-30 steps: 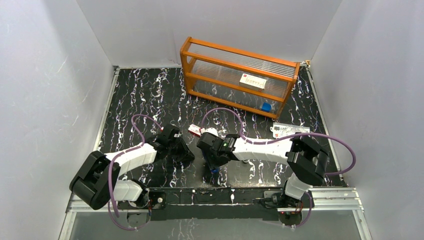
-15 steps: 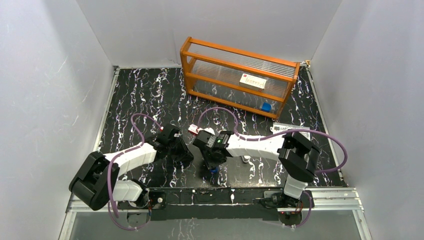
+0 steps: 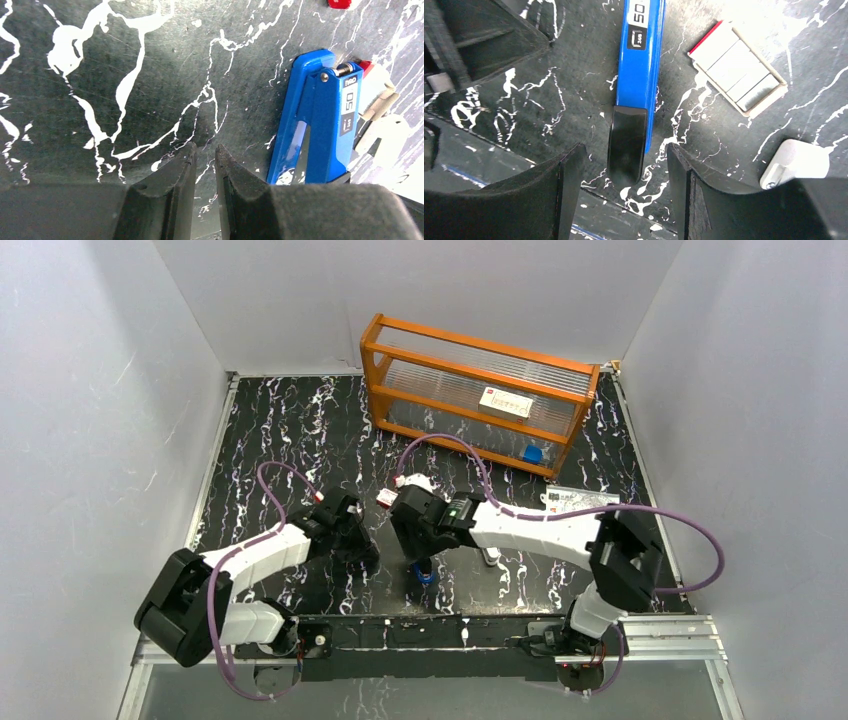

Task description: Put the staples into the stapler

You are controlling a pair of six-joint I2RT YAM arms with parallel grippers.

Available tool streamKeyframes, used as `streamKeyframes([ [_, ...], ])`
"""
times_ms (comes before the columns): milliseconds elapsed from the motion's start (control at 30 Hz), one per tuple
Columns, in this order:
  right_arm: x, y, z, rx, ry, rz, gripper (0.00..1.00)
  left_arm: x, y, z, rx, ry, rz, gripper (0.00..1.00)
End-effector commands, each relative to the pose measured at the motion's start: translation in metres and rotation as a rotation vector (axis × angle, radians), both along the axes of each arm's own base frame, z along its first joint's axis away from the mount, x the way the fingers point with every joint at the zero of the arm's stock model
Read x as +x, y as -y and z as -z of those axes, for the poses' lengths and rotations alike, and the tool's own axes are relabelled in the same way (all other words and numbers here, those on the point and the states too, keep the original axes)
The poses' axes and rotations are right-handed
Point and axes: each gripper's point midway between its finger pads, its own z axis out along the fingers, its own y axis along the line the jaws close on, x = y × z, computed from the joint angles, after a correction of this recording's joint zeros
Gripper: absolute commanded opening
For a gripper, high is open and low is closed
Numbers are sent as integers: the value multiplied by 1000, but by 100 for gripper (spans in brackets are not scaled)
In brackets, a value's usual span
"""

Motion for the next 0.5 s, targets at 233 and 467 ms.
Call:
streamKeyframes([
  [233,30,42,-77,139,287,138,72,29,-25,-76,112,230,1,45],
  [467,39,121,-127,98,483,281,80,47,-55,-191,189,541,1,87],
])
